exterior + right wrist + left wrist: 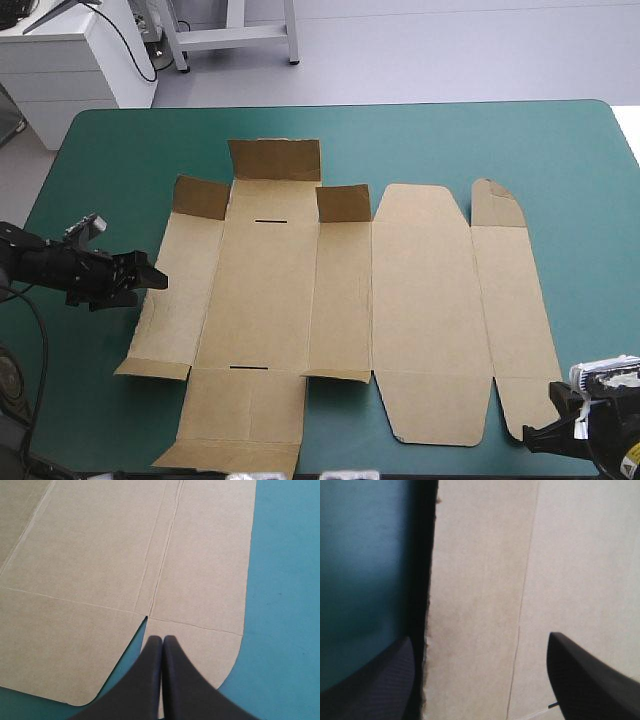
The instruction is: Fold the box
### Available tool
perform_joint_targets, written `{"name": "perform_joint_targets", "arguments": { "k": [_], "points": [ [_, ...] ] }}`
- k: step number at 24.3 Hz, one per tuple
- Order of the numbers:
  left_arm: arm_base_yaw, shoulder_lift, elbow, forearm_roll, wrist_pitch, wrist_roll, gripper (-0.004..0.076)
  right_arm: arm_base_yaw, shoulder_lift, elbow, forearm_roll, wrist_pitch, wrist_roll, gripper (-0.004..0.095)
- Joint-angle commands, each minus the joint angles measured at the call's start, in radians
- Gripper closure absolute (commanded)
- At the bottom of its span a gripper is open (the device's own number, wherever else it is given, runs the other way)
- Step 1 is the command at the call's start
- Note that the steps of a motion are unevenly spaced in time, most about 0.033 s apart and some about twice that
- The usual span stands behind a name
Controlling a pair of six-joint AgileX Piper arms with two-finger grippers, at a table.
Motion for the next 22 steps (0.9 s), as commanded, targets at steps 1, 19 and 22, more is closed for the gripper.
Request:
{"name": "perform_joint_targets", "arguments": {
  "k": [1, 19, 22],
  "points": [
    [-0.003, 0.010, -0.022, -0.043, 0.048, -0.005, 0.0195, -0.005, 0.010, -0.026, -0.003, -0.054, -0.005, 0.0929],
    [-0.209, 0.067, -0.020, -0.098, 0.091, -0.003, 0.0195, -0.005, 0.010, -0.026, -0.008, -0.056, -0.015, 0.0927],
    [-0.209, 0.064, -0.020, -0.089, 0.094, -0.056, 0.0317, -0.005, 0.010, -0.026, -0.005, -0.052, -0.015, 0.0927]
  ]
}}
